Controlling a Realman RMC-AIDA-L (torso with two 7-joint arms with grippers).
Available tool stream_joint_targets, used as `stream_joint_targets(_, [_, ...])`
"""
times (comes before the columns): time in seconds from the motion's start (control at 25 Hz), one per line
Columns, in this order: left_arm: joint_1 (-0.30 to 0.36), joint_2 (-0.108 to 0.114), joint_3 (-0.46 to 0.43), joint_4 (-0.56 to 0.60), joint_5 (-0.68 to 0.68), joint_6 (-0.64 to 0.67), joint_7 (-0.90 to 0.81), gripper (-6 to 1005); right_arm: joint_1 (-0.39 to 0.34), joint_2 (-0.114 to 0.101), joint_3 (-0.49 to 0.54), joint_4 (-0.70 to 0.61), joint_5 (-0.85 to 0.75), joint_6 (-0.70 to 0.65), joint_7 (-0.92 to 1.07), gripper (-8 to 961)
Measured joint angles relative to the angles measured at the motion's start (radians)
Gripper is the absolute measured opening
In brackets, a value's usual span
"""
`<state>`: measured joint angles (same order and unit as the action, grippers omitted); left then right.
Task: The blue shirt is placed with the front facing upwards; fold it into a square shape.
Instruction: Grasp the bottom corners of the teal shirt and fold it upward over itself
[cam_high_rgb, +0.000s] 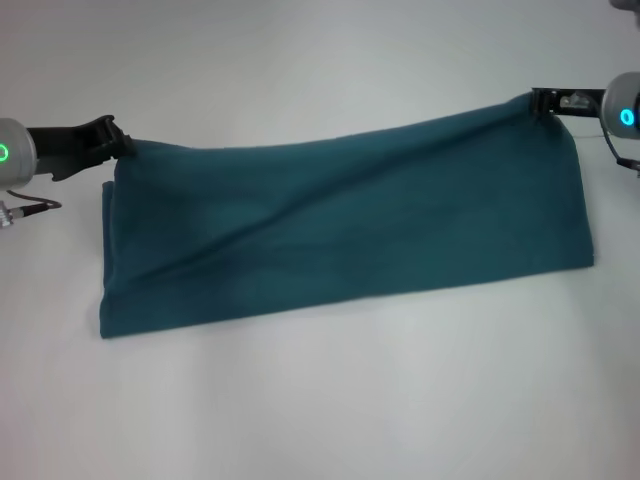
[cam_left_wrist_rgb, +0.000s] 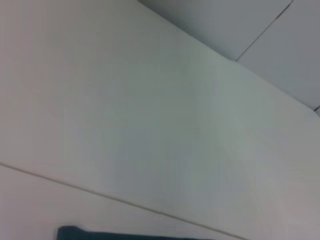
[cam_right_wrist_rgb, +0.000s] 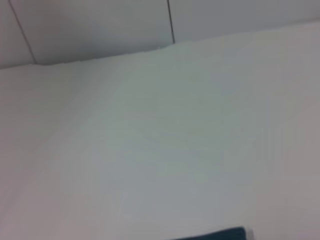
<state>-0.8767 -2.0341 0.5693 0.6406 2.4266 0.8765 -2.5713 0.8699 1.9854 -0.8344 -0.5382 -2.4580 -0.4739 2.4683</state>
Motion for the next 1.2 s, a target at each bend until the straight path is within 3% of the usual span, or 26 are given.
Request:
stream_joint_targets(0.28, [0.000, -0.012, 0.057, -0.034, 0.002, -0.079, -0.002, 27, 0.039, 0.010, -0.043, 0.083, -0.036, 0.116, -0.002, 38])
stream_joint_targets(1.2, [0.001, -0.048, 0.073, -0.057, 0.007, -0.182, 0.005, 34, 0.058, 0.019, -0.108, 0.105, -0.038, 0.206, -0.007, 38])
